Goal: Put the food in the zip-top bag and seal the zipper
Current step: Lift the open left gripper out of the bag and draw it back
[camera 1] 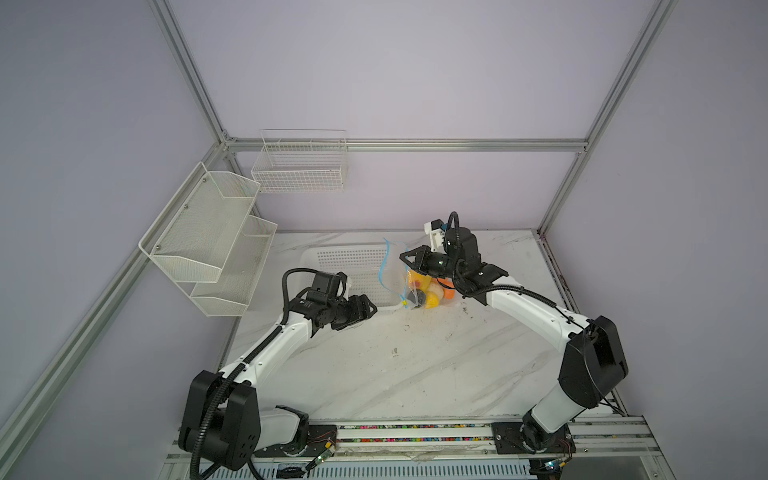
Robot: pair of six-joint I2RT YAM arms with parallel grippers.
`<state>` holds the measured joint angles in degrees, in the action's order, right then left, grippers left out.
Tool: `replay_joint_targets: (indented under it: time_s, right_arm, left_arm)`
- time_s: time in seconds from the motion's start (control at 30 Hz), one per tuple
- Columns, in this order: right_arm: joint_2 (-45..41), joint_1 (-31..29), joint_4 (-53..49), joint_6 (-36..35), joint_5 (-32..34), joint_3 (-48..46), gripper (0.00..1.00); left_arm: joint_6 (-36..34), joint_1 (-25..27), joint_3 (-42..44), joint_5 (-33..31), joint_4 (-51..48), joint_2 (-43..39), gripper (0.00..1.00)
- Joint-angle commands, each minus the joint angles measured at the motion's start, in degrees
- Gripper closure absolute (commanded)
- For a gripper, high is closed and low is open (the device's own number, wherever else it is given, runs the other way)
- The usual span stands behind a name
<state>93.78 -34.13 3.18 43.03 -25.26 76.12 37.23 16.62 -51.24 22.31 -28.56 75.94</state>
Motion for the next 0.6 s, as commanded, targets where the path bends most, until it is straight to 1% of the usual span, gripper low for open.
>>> replay_joint_targets:
  time_s: [0.0, 0.17, 0.2, 0.57]
  right_arm:
    - [-1.71, -0.33, 0.34, 0.06, 0.06, -0.57, 1.00]
    - [-2.11, -0.31, 0.34, 0.14, 0.45, -0.99, 1.00]
    - [-2.19, -0.24, 0.34, 0.20, 0.47, -1.13, 1.00]
    - [-2.46, -0.24, 0.27, 0.22, 0.96, -0.94, 1.00]
  left_arm:
    - [-1.32, -1.02, 0.48, -0.32, 3.56, 1.97, 0.22]
    - [-2.54, -2.32, -1.74, 0.10, 4.06, 4.55, 0.22]
    - [-2.73, -2.46, -2.21, 0.19, 4.19, 6.70, 0.22]
    - [-2.90, -4.27, -9.50, 1.29, 7.72, 15.91, 0.24]
